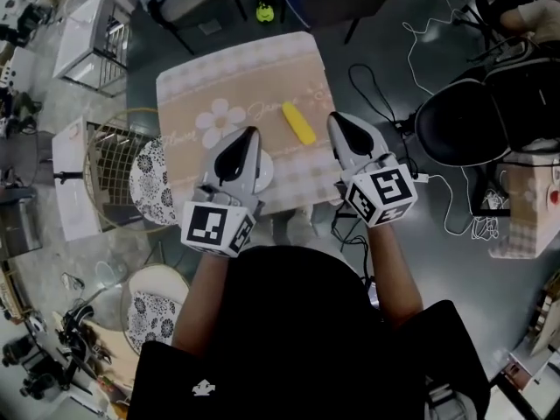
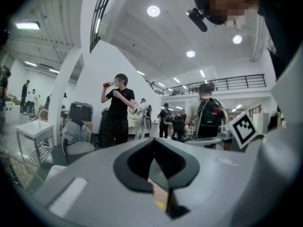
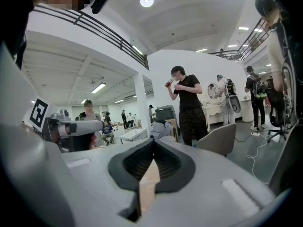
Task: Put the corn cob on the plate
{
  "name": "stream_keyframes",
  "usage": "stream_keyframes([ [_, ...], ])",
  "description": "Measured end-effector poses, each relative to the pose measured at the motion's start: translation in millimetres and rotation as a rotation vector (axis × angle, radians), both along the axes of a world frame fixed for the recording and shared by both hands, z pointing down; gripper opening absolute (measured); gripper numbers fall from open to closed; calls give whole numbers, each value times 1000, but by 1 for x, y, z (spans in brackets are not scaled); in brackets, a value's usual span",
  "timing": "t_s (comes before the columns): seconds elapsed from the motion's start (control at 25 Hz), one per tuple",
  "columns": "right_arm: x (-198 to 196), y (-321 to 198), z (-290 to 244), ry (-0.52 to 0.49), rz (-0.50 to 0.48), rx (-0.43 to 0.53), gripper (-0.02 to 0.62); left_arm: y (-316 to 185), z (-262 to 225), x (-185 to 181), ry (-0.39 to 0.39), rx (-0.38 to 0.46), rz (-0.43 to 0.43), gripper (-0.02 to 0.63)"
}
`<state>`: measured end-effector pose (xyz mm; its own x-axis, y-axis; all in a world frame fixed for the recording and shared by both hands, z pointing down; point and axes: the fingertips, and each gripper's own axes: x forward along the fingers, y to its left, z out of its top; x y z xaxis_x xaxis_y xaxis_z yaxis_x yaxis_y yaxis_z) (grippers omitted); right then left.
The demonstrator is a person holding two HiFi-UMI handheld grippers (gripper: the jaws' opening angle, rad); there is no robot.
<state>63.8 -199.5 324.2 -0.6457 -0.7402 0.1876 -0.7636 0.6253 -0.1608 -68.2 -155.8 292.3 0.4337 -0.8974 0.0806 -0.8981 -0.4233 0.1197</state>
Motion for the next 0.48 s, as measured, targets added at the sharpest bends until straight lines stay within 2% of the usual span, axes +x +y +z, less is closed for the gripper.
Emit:
stream_keyframes([
  [0.32, -3, -10, 11, 27, 106, -38, 3, -27, 13, -5, 32, -14, 140, 9],
  [0.48, -3, -10, 20, 47, 162, -68, 3, -43, 32, -10, 14, -56, 200, 9],
])
